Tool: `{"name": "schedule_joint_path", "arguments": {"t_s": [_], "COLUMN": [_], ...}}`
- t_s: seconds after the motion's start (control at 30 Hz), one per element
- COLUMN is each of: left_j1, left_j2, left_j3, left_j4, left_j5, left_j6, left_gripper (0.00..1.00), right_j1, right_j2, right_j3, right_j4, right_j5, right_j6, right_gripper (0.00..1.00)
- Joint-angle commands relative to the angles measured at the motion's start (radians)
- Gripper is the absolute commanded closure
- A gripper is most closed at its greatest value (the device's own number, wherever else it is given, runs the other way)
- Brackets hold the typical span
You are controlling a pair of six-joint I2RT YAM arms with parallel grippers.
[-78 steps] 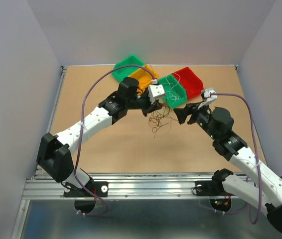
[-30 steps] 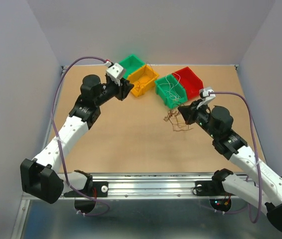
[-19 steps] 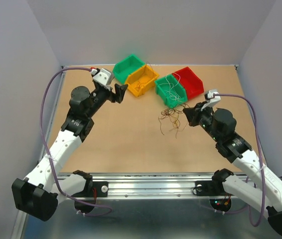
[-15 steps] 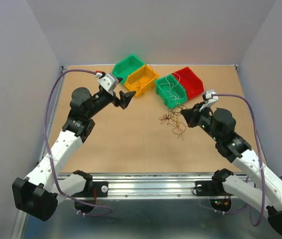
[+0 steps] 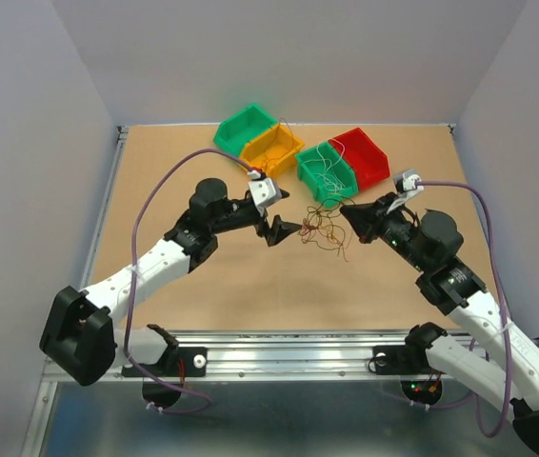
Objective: Untangle the cables
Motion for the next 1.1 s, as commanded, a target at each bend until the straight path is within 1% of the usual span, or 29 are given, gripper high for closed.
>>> {"name": "schedule_joint_path", "arguments": {"t_s": [0.0,0.2,0.27,0.3,0.33,0.4,0.43,0.5,0.53,0.57,0.6,0.67,0.7,0.77,0.8,0.9,0.93,0.97,1.03,1.07], "left_j1": [-0.057,-0.096,-0.109,-0.114,-0.119,-0.136,-0.137,-0.139,-0.139,-0.139,-0.139,-0.139,-0.139,-0.139,-0.137,-0.116,-0.102,-0.073,-0.039,-0.003], "left_j2": [0.057,0.181,0.247,0.296,0.321,0.382,0.395,0.418,0.425,0.430,0.438,0.448,0.459,0.468,0.474,0.478,0.482,0.490,0.517,0.527], "left_j3": [0.037,0.109,0.149,0.167,0.186,0.235,0.247,0.258,0.260,0.263,0.267,0.275,0.283,0.296,0.299,0.307,0.313,0.333,0.359,0.385], "left_j4": [0.076,0.073,0.065,0.041,0.026,-0.028,-0.037,-0.040,-0.040,-0.040,-0.042,-0.051,-0.060,-0.073,-0.077,-0.080,-0.085,-0.106,-0.134,-0.161], "left_j5": [-0.070,-0.089,-0.086,-0.081,-0.080,-0.101,-0.110,-0.141,-0.146,-0.152,-0.156,-0.158,-0.175,-0.210,-0.265,-0.333,-0.359,-0.368,-0.373,-0.376], "left_j6": [0.035,0.029,0.027,0.029,0.034,0.046,0.052,0.052,0.052,0.049,0.047,0.050,0.052,0.057,0.058,0.044,0.034,0.012,-0.009,-0.019], "left_gripper": [0.06,0.08,0.13,0.20,0.24,0.37,0.46,0.50,0.59,0.64,0.76,0.88,0.96,0.97,0.97,0.98,0.99,1.00,1.00,1.00], "right_j1": [-0.005,-0.005,-0.005,-0.005,-0.005,-0.005,-0.005,-0.005,-0.005,-0.005,-0.004,-0.005,-0.005,-0.005,-0.004,-0.005,-0.005,-0.005,-0.005,-0.005], "right_j2": [0.005,0.022,0.026,0.029,0.029,0.032,0.032,0.026,0.023,0.020,0.008,-0.004,-0.020,-0.043,-0.075,-0.142,-0.167,-0.225,-0.280,-0.340], "right_j3": [0.027,0.015,0.010,0.007,0.007,0.002,-0.001,-0.005,-0.007,-0.008,-0.013,-0.018,-0.024,-0.031,-0.040,-0.062,-0.071,-0.086,-0.091,-0.091], "right_j4": [0.097,0.149,0.163,0.172,0.175,0.178,0.183,0.186,0.189,0.191,0.194,0.197,0.195,0.195,0.195,0.194,0.194,0.188,0.151,0.134], "right_j5": [-0.053,-0.070,-0.072,-0.073,-0.073,-0.066,-0.060,-0.054,-0.054,-0.052,-0.050,-0.047,-0.038,-0.023,-0.002,0.043,0.048,0.051,0.060,0.071], "right_j6": [0.018,0.036,0.041,0.044,0.044,0.045,0.045,0.050,0.050,0.052,0.055,0.056,0.058,0.059,0.062,0.071,0.076,0.078,0.079,0.081], "right_gripper": [0.99,1.00,1.00,0.99,0.99,0.99,0.99,0.99,0.99,0.99,0.99,1.00,0.99,0.99,1.00,0.99,1.00,0.99,0.99,0.99]}}
